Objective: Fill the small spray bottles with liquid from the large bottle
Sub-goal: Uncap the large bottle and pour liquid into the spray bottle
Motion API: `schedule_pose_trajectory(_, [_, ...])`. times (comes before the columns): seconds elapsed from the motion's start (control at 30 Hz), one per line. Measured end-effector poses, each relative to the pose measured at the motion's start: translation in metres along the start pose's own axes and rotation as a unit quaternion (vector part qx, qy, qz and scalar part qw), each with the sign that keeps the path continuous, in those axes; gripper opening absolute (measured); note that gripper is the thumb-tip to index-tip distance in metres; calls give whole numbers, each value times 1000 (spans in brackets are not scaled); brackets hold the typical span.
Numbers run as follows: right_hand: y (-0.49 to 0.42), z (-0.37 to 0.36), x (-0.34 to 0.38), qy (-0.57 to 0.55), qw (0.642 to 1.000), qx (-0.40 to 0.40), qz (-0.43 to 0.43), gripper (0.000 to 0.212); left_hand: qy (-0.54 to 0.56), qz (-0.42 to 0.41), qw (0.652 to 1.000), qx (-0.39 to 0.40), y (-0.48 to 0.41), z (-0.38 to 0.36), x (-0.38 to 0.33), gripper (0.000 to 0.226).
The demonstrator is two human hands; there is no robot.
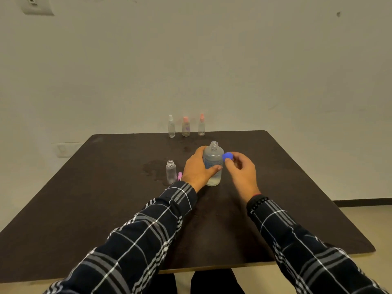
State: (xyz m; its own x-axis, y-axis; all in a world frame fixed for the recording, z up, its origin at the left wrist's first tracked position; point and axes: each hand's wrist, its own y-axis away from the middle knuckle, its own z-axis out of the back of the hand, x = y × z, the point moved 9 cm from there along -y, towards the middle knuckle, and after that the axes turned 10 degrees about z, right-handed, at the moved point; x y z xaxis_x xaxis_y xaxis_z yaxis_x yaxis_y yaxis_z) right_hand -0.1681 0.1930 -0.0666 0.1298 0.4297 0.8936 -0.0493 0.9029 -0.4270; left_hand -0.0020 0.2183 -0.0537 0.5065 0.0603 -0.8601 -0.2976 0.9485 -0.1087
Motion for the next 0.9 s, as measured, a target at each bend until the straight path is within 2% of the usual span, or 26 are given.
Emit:
schedule_pose_trajectory(0.23, [23, -1, -14, 160, 979, 119, -33, 11, -16, 2, 1000, 1, -1, 0, 0, 69])
schedule_pose_trajectory(0.37, [30, -25, -25, 260, 925, 261, -91, 19, -21, -3, 1000, 6, -1, 2, 0, 66])
schedule_pose_trajectory(0.43, [33, -35, -26, 286, 906, 295, -96, 22, -18, -5, 1000, 6, -2, 3, 1, 65])
schedule_pose_trajectory(0.73, [31, -38, -35, 377, 861, 324, -104, 33, -19, -1, 1000, 11, -4, 3, 2, 64])
schedule_pose_trajectory(0.83, [22, -30, -33, 345, 877, 320, -100, 44, -25, -1, 999, 22, -4, 1, 4, 70])
schedule_pose_trajectory(0.9, [9, -20, -25, 304, 904, 287, -86, 54, -31, 19, 999, 39, -4, -1, 12, 90])
